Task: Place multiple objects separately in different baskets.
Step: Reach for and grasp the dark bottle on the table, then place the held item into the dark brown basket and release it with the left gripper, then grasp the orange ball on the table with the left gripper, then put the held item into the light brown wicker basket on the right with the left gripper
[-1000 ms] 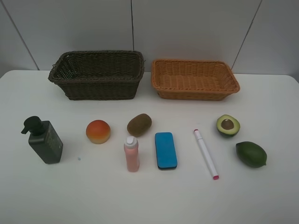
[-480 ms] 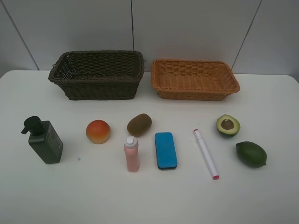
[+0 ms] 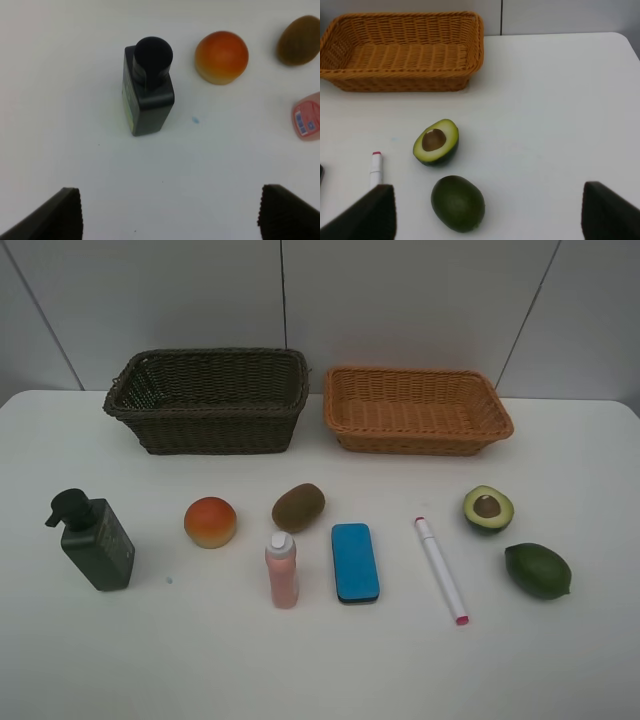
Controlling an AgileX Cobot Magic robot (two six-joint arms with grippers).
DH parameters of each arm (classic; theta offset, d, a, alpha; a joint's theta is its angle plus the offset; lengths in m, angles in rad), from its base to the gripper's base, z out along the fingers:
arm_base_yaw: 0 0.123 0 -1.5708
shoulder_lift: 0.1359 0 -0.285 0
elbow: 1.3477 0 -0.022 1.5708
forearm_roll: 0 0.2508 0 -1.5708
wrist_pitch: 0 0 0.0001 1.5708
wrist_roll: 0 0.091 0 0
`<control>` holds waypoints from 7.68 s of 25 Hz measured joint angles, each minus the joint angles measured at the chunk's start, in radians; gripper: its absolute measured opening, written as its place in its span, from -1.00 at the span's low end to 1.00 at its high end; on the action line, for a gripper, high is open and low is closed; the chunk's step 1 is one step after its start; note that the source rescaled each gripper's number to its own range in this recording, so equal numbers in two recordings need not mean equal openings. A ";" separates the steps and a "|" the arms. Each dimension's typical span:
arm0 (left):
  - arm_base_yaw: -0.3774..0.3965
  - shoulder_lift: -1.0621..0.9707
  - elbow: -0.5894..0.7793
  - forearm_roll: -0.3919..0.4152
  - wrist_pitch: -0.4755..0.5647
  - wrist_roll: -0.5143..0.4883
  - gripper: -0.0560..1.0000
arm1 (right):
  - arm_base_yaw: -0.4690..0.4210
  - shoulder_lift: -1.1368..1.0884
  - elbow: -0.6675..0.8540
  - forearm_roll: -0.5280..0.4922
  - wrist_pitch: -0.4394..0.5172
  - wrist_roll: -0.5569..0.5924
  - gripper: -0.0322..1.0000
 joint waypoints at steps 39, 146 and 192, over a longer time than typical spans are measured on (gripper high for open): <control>-0.005 1.249 -0.292 0.012 -0.332 -0.077 0.64 | 0.000 0.000 0.000 0.000 0.000 0.000 0.84; -0.423 1.355 -0.668 0.111 0.000 0.073 1.00 | 0.000 0.000 0.000 0.000 0.000 0.000 0.84; -0.425 1.719 -1.338 0.018 0.116 0.057 -0.02 | 0.000 0.000 0.000 0.000 0.000 0.000 0.84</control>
